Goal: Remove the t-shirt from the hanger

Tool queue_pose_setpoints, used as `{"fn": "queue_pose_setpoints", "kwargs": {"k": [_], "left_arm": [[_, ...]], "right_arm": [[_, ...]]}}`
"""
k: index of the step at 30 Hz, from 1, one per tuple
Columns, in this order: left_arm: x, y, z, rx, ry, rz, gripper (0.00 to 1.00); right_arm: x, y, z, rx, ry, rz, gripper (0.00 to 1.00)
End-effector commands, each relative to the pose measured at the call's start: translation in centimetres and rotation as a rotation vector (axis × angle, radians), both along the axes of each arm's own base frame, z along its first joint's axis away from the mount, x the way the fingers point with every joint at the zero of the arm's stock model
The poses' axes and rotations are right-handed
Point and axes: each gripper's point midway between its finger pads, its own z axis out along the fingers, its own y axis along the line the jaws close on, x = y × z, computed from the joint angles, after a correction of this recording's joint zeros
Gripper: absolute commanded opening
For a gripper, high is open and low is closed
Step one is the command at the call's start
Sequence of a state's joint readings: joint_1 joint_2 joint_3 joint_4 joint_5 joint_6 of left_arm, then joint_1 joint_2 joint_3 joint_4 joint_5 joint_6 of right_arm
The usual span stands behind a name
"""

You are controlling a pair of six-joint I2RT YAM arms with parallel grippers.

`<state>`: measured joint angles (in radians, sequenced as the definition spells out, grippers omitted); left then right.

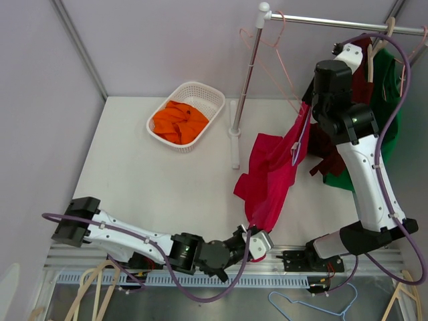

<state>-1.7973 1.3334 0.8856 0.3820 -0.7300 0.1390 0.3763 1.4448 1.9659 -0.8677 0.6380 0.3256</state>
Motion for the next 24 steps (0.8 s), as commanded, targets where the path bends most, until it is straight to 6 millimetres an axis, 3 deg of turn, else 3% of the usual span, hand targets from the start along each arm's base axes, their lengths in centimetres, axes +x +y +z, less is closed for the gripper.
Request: {"fn": "queue_pose_setpoints", "kwargs": {"k": [1, 2, 4, 5, 6, 7, 8, 10, 11, 13, 15, 18, 21, 23, 24], "left_arm": [[0.6, -1.8, -0.1, -0.019, 0.096, -0.032, 0.01], [2.8, -2.3, -0.7, -0.007, 0.138, -0.039, 0.01], [5.0, -3.1, -0.4, -0.020, 0.210, -0.010, 0.01], [7.4, -2.9, -0.6, -0.015, 0.224, 0.040, 0.01], [8.7, -3.3, 0.4, -0.027, 0.234, 0.070, 0.01], [11.2, -3.3, -0.4, 0.015, 0.273, 0.143, 0.01], [12.6, -3.7, 1.0, 0.003, 0.301, 0.186, 0.01], [16.0, -3.4, -0.7, 0.098, 0.421, 0.284, 0.01], [16.7, -3.1, -1.8, 0.121, 0.461, 0.302, 0.01], [17.4, -2.7, -3.7, 0.133, 0.539, 0.301, 0.01], [17.1, -2.5, -2.8, 0.085, 0.529, 0.274, 0.01], [15.4, -1.4, -3.8, 0.078, 0.551, 0.222, 0.01], [12.8, -0.8, -2.6, 0.050, 0.540, 0.128, 0.01], [10.8, -0.3, -0.7, 0.029, 0.467, 0.074, 0.01], [9.9, 1.0, 0.6, -0.014, 0.425, 0.048, 0.01]], "right_arm": [[-1.0, 1.6, 4.7, 0.161, -0.146, 0.090, 0.00], [-1.7, 2.0, 5.2, 0.185, -0.154, 0.117, 0.00], [-3.5, 3.5, 5.4, 0.207, -0.138, 0.184, 0.00], [-4.2, 3.9, 5.3, 0.220, -0.131, 0.203, 0.00], [-5.2, 4.1, 5.0, 0.227, -0.111, 0.225, 0.00], [-5.8, 4.9, 4.8, 0.242, -0.094, 0.267, 0.00], [-6.3, 5.2, 4.5, 0.253, -0.079, 0.289, 0.00], [-7.7, 5.9, 3.7, 0.258, -0.036, 0.340, 0.00], [-8.2, 6.4, 3.4, 0.262, -0.020, 0.370, 0.00], [-9.6, 6.1, 2.9, 0.255, -0.004, 0.379, 0.00], [-10.3, 5.0, 3.2, 0.237, -0.028, 0.351, 0.00], [-11.5, 2.1, 4.7, 0.197, -0.098, 0.258, 0.00], [-11.8, -0.2, 6.1, 0.165, -0.162, 0.161, 0.00], [-11.6, -1.0, 6.4, 0.137, -0.175, 0.120, 0.00], [-11.2, -1.5, 6.6, 0.126, -0.189, 0.083, 0.00]]}}
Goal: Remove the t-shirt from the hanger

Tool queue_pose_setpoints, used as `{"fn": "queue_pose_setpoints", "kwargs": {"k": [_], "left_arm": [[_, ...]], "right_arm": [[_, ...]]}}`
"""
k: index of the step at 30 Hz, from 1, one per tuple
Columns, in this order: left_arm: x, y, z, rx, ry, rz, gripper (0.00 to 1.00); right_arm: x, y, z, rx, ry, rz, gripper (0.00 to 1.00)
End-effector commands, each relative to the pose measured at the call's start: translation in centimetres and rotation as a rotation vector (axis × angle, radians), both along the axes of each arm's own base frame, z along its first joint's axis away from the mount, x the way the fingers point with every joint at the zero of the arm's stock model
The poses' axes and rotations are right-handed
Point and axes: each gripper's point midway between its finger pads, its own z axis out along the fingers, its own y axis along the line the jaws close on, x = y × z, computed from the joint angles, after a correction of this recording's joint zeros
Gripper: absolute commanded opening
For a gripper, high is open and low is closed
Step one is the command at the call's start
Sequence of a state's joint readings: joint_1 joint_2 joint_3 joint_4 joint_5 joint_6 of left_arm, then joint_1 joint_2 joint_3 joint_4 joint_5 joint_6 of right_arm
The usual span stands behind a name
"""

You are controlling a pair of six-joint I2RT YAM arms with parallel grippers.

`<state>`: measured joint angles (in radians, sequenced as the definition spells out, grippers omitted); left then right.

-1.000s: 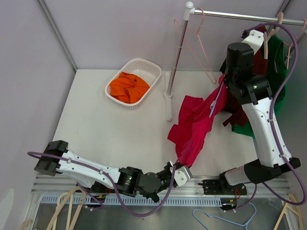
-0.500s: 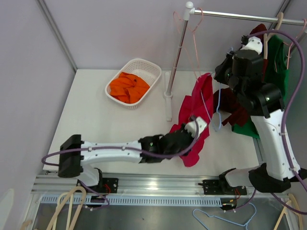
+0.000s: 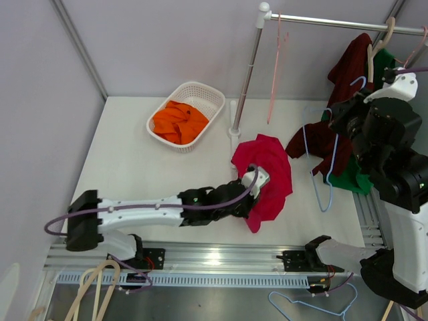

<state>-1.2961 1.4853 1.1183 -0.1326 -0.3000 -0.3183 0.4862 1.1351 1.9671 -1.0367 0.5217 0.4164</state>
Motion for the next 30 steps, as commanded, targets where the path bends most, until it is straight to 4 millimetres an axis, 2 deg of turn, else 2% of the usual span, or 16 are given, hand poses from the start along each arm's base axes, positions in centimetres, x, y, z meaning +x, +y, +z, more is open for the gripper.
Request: {"fn": "queue_pose_setpoints", "kwargs": {"k": [1, 3, 4, 6, 7, 9, 10, 12, 13, 16, 17, 20, 21, 24, 25, 30], "left_arm": [[-3.7, 1.5, 8.9, -0.236, -0.140, -0.120, 0.01], [-2.4, 4.5, 9.6, -0.254, -0.175, -0.027, 0.01], [-1.1, 6.8, 11.9, -0.304, -0.203, 0.025, 0.01], [0.9, 9.6, 13.8, -0.314, -0.240, 0.107, 0.01], [2.7, 11.8, 16.5, -0.337, -0.307, 0.167, 0.01], [4.6, 13.9, 18.8, -0.346, -0.369, 0.229, 0.01], [6.4, 15.6, 22.1, -0.373, -0.437, 0.286, 0.01], [8.0, 16.2, 24.1, -0.380, -0.495, 0.312, 0.01], [9.4, 17.6, 26.7, -0.404, -0.541, 0.359, 0.01], [12.3, 17.7, 30.6, -0.430, -0.635, 0.405, 0.01], [12.2, 18.3, 34.5, -0.497, -0.698, 0.418, 0.01], [15.4, 16.5, 34.9, -0.433, -0.743, 0.418, 0.01], [16.2, 16.1, 37.7, -0.441, -0.795, 0.422, 0.01], [18.3, 16.5, 41.1, -0.420, -0.904, 0.480, 0.01], [19.4, 17.2, 41.5, -0.407, -0.921, 0.507, 0.01], [21.0, 21.7, 50.1, -0.518, -1.054, 0.602, 0.01]], "right_arm": [[1.0, -2.2, 1.2, -0.051, -0.056, -0.135, 0.00], [1.8, -2.1, 1.4, -0.050, -0.086, -0.151, 0.00], [2.1, -2.1, 1.4, -0.066, -0.094, -0.156, 0.00], [3.3, -1.5, 1.7, -0.073, -0.141, -0.145, 0.00], [3.7, -1.2, 1.7, -0.083, -0.153, -0.136, 0.00], [4.5, -0.9, 2.7, -0.106, -0.208, -0.132, 0.00], [5.1, -0.6, 2.5, -0.124, -0.209, -0.130, 0.00], [6.0, -0.4, 3.6, -0.145, -0.261, -0.133, 0.00], [6.8, -0.1, 3.6, -0.159, -0.262, -0.134, 0.00], [7.9, 0.3, 5.1, -0.183, -0.313, -0.138, 0.00], [8.6, 0.6, 5.9, -0.184, -0.340, -0.137, 0.00], [10.0, 0.9, 7.2, -0.194, -0.370, -0.147, 0.00], [10.3, 1.1, 7.5, -0.194, -0.374, -0.143, 0.00], [11.8, 1.4, 7.9, -0.192, -0.397, -0.128, 0.00], [12.2, 1.4, 7.8, -0.194, -0.400, -0.125, 0.00], [16.0, 1.8, 6.7, -0.211, -0.402, -0.115, 0.00]]}}
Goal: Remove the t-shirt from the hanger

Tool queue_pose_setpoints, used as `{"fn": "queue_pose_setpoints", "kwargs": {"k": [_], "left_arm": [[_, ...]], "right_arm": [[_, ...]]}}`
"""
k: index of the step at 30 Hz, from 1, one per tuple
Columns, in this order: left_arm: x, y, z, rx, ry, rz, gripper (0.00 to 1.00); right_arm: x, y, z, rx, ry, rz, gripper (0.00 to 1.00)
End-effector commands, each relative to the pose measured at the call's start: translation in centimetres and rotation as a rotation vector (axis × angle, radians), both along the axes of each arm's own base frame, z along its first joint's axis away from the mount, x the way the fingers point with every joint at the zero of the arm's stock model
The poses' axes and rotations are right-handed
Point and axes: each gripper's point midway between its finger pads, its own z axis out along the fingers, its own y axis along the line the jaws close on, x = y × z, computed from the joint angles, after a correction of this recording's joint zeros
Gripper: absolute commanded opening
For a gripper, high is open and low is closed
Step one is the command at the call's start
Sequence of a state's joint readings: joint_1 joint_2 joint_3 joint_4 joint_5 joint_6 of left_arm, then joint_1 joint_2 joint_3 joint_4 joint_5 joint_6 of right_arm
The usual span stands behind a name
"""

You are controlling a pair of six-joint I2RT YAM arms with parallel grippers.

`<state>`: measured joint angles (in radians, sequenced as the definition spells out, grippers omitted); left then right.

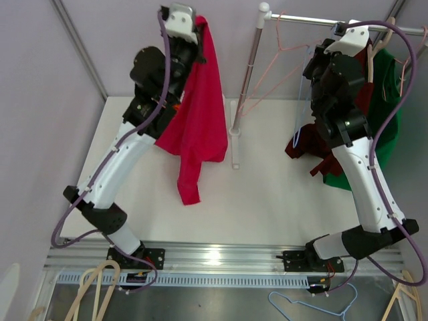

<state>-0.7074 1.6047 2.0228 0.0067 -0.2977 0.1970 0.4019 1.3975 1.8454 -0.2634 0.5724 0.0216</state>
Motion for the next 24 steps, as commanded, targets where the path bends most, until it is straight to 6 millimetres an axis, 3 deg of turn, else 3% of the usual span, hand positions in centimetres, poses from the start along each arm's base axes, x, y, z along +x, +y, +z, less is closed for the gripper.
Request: {"fn": "queue_pose_setpoints", "kwargs": {"k": [1, 3, 5, 6, 8, 11, 13, 16, 20, 21, 23, 24], "left_arm": [[-1.8, 6.0, 10.4, -0.120, -0.247, 0.082, 0.01], [-1.4, 7.6, 11.5, -0.104, -0.296, 0.155, 0.01], [-2.6, 9.9, 13.5, -0.139, -0.416, 0.244, 0.01], [-2.4, 10.7, 13.5, -0.137, -0.439, 0.273, 0.01], [-3.0, 12.1, 15.2, -0.167, -0.493, 0.286, 0.01], [-0.8, 14.1, 14.8, -0.180, -0.468, 0.304, 0.01], [1.4, 15.9, 13.7, -0.217, -0.426, 0.291, 0.01], [5.5, 16.8, 10.1, -0.213, -0.336, 0.317, 0.01], [8.4, 17.9, 7.0, -0.200, -0.273, 0.355, 0.01], [9.9, 17.7, 4.9, -0.179, -0.214, 0.354, 0.01], [10.8, 17.5, 2.9, -0.208, -0.153, 0.339, 0.01], [11.6, 17.1, 0.7, -0.209, -0.108, 0.327, 0.01]], "right_arm": [[2.1, 0.5, 1.9, -0.001, -0.083, 0.036, 0.00], [3.7, 0.8, 1.7, -0.003, -0.095, 0.043, 0.00], [4.7, 0.8, 1.7, -0.030, -0.105, 0.035, 0.00], [6.2, 1.2, 0.7, -0.037, -0.084, 0.032, 0.00], [7.2, 0.9, 1.3, -0.027, -0.094, 0.007, 0.00], [9.1, 1.2, 1.2, -0.020, -0.104, -0.011, 0.00], [10.1, 1.5, 1.2, -0.014, -0.124, -0.014, 0.00], [10.8, 1.8, 1.8, -0.015, -0.137, -0.011, 0.00], [11.9, 2.7, 2.1, -0.031, -0.152, 0.003, 0.00], [12.0, 2.7, 2.1, -0.033, -0.153, 0.001, 0.00], [12.1, 2.7, 2.0, -0.042, -0.151, -0.001, 0.00], [12.1, 2.9, 1.9, -0.043, -0.150, 0.000, 0.00]]}}
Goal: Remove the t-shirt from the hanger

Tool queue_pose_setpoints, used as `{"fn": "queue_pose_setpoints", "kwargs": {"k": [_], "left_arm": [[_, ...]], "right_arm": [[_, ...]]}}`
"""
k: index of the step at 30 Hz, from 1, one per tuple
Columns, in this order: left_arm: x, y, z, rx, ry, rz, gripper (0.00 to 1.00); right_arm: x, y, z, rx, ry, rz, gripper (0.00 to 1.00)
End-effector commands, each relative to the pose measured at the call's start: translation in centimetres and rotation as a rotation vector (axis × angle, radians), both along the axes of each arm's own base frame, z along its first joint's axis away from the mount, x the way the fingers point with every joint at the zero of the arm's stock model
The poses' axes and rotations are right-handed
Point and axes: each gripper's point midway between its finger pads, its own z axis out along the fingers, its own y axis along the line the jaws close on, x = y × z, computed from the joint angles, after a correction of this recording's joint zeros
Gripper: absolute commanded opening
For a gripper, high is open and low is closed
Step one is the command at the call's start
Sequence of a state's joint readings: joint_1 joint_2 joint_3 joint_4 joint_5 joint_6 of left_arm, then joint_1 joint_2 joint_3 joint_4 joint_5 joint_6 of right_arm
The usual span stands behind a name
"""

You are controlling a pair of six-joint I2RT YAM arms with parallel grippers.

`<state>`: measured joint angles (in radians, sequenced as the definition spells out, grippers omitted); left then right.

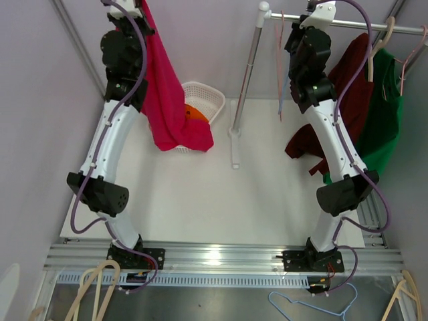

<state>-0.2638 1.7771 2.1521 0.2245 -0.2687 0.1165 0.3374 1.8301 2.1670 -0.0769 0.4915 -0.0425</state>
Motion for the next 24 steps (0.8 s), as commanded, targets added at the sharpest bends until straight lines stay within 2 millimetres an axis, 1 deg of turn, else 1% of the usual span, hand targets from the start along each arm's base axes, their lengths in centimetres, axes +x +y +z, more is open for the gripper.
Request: {"fn": "queue_pose_setpoints", "kwargs": {"k": [1, 2, 4, 5, 6, 7, 8, 10, 11, 12, 13, 14, 15, 17, 18, 20, 21, 22, 23, 24], "left_arm": [[1.2, -0.8, -3.9, -0.078, 0.066, -0.082, 0.01], [1.4, -1.7, -4.7, -0.111, 0.083, -0.140, 0.01], [3.1, -2.7, -9.3, -0.127, 0.193, -0.172, 0.01], [3.6, -3.3, -11.0, -0.150, 0.233, -0.197, 0.01], [3.9, -3.8, -12.1, -0.158, 0.256, -0.212, 0.01], [4.0, -4.2, -13.1, -0.166, 0.275, -0.222, 0.01], [4.3, -4.4, -15.7, -0.175, 0.328, -0.225, 0.01], [4.0, -5.1, -16.9, -0.185, 0.352, -0.239, 0.01], [3.6, -5.6, -19.1, -0.180, 0.387, -0.242, 0.01], [3.3, -5.6, -19.7, -0.183, 0.396, -0.230, 0.01], [3.1, -5.6, -21.2, -0.180, 0.427, -0.221, 0.01], [3.0, -5.6, -21.9, -0.186, 0.445, -0.215, 0.01], [3.0, -5.4, -24.1, -0.194, 0.514, -0.195, 0.01], [2.9, -5.8, -26.3, -0.230, 0.582, -0.207, 0.01], [2.6, -6.5, -29.3, -0.219, 0.635, -0.227, 0.01], [2.4, -7.4, -31.3, -0.256, 0.691, -0.229, 0.01], [2.6, -7.8, -33.6, -0.262, 0.769, -0.219, 0.01], [2.8, -8.0, -35.0, -0.296, 0.819, -0.214, 0.01], [2.9, -8.3, -35.8, -0.307, 0.865, -0.212, 0.01], [3.0, -8.5, -38.6, -0.302, 0.960, -0.194, 0.01]], "right_arm": [[-0.7, 0.0, 2.9, 0.008, -0.087, 0.002, 0.00], [-0.7, 0.0, 3.0, 0.004, -0.086, 0.001, 0.00], [-0.5, -0.1, 3.1, 0.002, -0.081, -0.001, 0.00], [-0.4, 0.0, 3.0, -0.003, -0.078, 0.001, 0.00], [0.2, 0.1, 2.5, -0.010, -0.065, 0.001, 0.00], [0.2, 0.1, 2.6, -0.014, -0.063, 0.000, 0.00], [0.4, 0.1, 2.6, -0.016, -0.061, 0.001, 0.00], [1.0, 0.4, 2.0, -0.026, -0.049, 0.008, 0.00], [1.2, 0.6, 1.8, -0.027, -0.048, 0.016, 0.00], [1.2, 0.7, 1.8, -0.026, -0.050, 0.024, 0.00], [1.4, 0.9, 1.7, -0.027, -0.050, 0.028, 0.00], [1.7, 1.1, 1.3, -0.030, -0.044, 0.033, 0.00], [1.8, 1.3, 1.2, -0.033, -0.043, 0.040, 0.00], [2.4, 1.5, 0.4, -0.040, -0.027, 0.044, 0.00], [2.5, 1.6, 0.1, -0.040, -0.021, 0.047, 0.00], [2.7, 1.7, -0.5, -0.036, -0.009, 0.051, 0.00], [2.7, 1.9, -0.6, -0.034, -0.008, 0.057, 0.00], [2.7, 2.1, -0.6, -0.028, -0.008, 0.066, 0.00], [2.6, 2.2, -0.6, -0.029, -0.009, 0.072, 0.00], [2.6, 2.5, -0.8, -0.029, -0.003, 0.079, 0.00]]}}
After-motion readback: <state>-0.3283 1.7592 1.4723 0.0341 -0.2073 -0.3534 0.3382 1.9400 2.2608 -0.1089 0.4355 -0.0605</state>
